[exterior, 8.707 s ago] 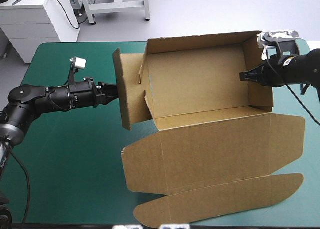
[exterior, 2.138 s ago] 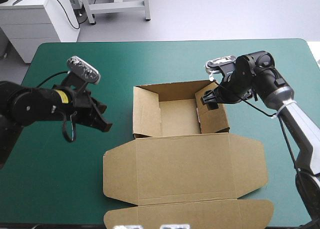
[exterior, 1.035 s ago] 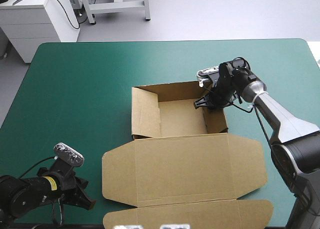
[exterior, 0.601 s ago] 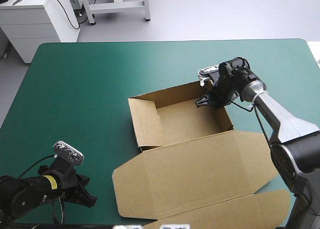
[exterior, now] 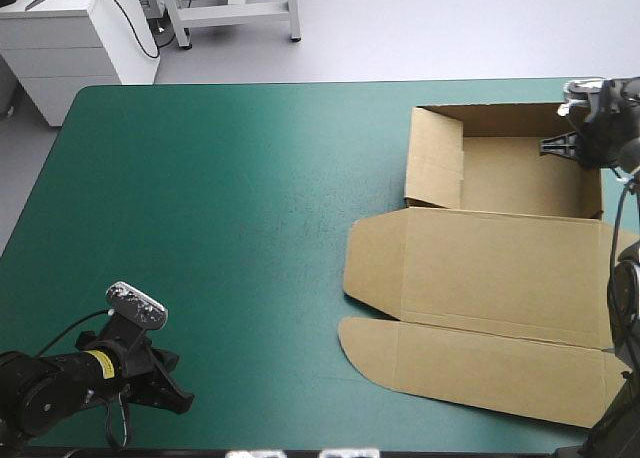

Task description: Fold the box

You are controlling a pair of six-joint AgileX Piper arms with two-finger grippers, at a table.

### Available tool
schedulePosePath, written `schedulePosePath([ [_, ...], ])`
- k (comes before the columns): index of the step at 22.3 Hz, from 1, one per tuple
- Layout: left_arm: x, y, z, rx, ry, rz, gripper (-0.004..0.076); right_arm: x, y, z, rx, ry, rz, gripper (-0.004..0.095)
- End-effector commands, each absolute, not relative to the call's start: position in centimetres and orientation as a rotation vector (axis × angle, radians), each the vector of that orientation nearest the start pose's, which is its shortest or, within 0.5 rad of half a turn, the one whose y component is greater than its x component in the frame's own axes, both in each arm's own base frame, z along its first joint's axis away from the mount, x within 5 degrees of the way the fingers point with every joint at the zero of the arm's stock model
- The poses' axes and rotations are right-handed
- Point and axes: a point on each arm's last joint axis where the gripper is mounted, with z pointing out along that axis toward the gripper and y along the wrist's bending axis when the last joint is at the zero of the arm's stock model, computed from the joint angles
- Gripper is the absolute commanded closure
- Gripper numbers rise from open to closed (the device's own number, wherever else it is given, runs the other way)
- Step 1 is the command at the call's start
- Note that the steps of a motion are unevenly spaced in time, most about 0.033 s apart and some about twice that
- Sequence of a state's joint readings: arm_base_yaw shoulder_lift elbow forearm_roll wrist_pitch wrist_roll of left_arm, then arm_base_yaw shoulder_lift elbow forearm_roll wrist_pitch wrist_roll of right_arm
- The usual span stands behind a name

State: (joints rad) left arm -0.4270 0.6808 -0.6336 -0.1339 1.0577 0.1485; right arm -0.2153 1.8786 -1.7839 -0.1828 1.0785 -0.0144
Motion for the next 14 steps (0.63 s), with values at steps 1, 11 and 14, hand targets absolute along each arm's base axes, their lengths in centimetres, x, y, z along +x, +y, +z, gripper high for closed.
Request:
schedulePosePath([
  [1,9.2,-5.4,29.5,0.66,2.456,-0.304,0.0732,38.1,-15.0,35.3,0.321,2.542,-0.42,0.0928],
  [11,9.2,-5.4,29.5,0.661,2.455,-0.3,0.0732,36.8,-19.9,33.6,0.454,2.575,-0.373,0.0917],
  [14,9.2,-5.4,29.5,0.66,2.452,-0.3,0.0732,37.0,-20.1,33.1,0.453,2.59,-0.385,0.0788],
])
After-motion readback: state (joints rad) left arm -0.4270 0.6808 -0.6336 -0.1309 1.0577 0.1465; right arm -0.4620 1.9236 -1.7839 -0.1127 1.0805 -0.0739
